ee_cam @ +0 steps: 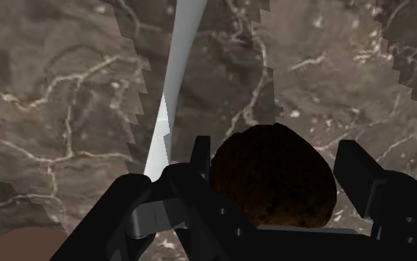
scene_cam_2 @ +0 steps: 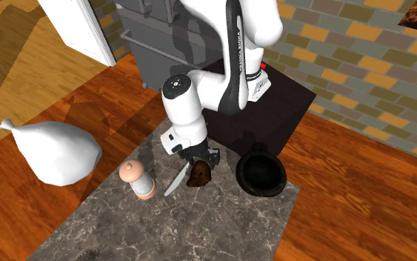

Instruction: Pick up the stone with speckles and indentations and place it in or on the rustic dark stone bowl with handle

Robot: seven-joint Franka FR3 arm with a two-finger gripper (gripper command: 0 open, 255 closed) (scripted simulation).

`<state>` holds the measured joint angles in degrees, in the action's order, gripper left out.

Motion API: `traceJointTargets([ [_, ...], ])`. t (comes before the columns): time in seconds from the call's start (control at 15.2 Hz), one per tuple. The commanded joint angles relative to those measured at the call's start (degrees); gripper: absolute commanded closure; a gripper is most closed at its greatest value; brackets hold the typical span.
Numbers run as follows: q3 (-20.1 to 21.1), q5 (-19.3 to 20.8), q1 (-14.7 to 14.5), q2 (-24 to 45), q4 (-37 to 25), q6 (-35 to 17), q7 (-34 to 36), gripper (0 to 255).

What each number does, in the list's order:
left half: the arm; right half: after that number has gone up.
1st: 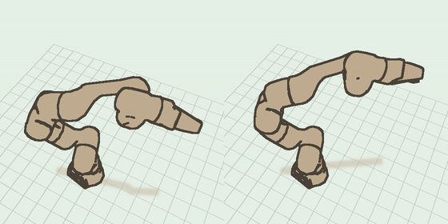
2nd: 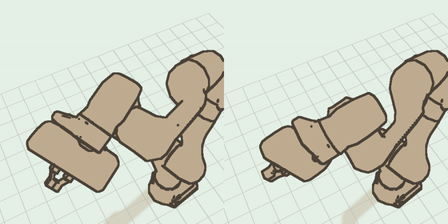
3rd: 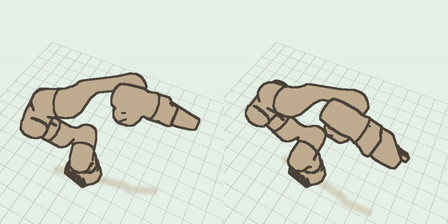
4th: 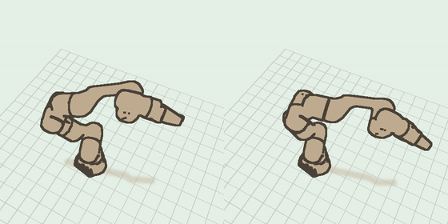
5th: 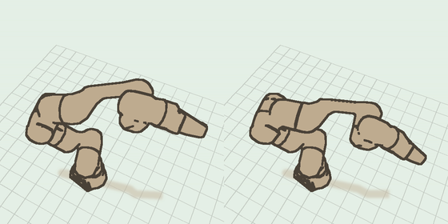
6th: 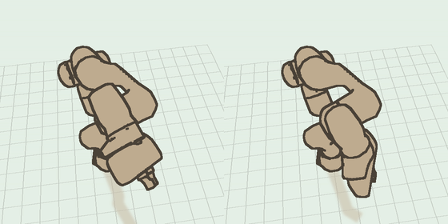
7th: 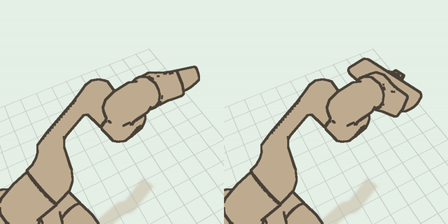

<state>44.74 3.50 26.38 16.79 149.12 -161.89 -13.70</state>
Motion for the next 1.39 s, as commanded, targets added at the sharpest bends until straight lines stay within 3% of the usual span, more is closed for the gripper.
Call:
traceJointTargets([
  [0.0,2.91,-2.47,2.31,-1.85,0.16,1.58,-1.48,255],
  [0.59,15.15,-19.00,11.62,-12.99,0.02,10.14,-12.19,255],
  [0.99,15.81,-30.03,11.38,-22.15,-1.20,17.81,-19.38,255],
  [1.06,15.92,-28.21,11.64,-20.61,-1.00,16.43,-18.27,255],
  [1.12,15.94,-28.22,11.65,-20.61,-1.00,16.43,-18.27,0],
  [1.32,16.80,-26.13,11.76,-22.65,3.51,14.77,-14.77,0],
])
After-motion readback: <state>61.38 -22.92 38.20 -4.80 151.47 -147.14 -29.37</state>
